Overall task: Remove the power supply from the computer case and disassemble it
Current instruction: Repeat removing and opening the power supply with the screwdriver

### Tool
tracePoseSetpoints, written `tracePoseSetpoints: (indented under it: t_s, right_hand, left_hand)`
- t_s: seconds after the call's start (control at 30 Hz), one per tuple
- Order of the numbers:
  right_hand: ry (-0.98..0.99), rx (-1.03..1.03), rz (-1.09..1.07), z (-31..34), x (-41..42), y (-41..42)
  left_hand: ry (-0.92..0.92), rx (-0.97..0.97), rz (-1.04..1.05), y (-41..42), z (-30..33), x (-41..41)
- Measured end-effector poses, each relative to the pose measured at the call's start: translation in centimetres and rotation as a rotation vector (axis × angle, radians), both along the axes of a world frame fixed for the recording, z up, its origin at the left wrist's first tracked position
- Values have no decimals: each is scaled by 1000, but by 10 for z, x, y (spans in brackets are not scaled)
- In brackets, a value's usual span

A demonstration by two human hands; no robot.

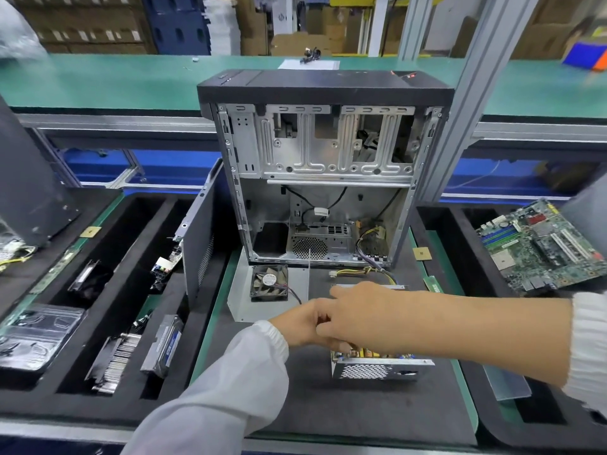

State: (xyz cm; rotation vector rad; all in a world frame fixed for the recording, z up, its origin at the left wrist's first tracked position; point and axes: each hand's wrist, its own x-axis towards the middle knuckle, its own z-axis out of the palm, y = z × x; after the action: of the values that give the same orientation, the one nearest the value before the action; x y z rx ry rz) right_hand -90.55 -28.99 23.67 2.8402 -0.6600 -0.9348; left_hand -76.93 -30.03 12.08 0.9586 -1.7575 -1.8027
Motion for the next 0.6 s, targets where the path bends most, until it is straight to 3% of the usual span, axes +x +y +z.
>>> tracePoseSetpoints:
  t_s: [0.1,0.23,0.37,0.53,0.6]
  right_hand:
    - [-14,-5,-44,2,-4,-7]
    - [-2,-63,-331,6,-5,-12]
    - [110,-159,-86,4,3,-9]
    - [-21,-110,-188,-1,-4,-5]
    - [-89,-69,-123,-2,-8,-3]
  left_hand:
    - [15,14,18,-1,0,-3]
    - [-15,-23,48,-5,-2,-4]
    - [6,22,-5,-5,-4,-6]
    - [27,44,12,-7,-4,-5]
    - [37,63,42,-8,-2,-5]
